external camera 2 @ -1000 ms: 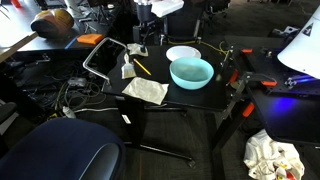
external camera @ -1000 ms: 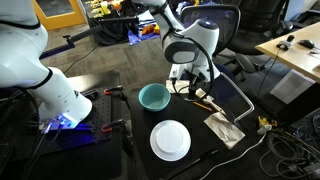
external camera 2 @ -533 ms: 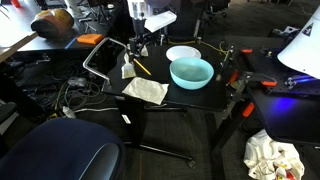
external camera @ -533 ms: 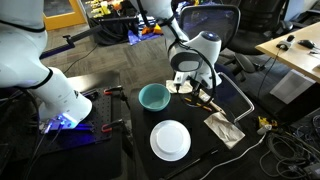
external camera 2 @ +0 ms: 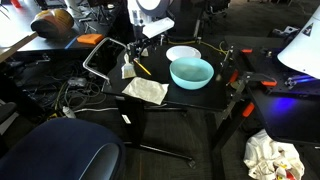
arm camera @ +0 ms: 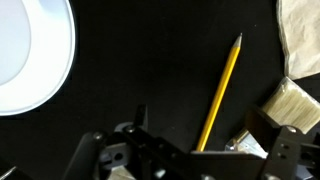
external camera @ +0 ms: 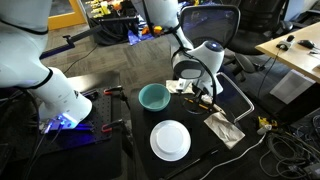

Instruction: Place the pencil in the bowl

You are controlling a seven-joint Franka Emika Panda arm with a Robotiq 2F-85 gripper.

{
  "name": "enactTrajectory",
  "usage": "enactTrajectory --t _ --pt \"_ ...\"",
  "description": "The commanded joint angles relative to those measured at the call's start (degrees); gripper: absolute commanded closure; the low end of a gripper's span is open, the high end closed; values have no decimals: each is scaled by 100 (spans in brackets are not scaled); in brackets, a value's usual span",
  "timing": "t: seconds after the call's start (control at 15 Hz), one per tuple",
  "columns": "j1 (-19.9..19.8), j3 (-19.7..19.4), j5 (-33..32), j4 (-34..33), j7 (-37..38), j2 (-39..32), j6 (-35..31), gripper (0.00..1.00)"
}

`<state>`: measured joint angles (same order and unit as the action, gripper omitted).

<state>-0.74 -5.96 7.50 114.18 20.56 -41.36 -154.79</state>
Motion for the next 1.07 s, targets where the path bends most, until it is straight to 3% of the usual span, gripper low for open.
enactTrajectory --t 0.0,0.53,0.6,0.73,1.0 --pt "55 -68 131 -255 101 -214 54 0" --pt "76 -87 132 -464 97 -454 101 0" --pt "110 -119 103 -472 114 -469 100 25" --pt "111 -121 109 -502 118 -496 100 34" --pt "97 -118 126 -512 118 -519 85 66"
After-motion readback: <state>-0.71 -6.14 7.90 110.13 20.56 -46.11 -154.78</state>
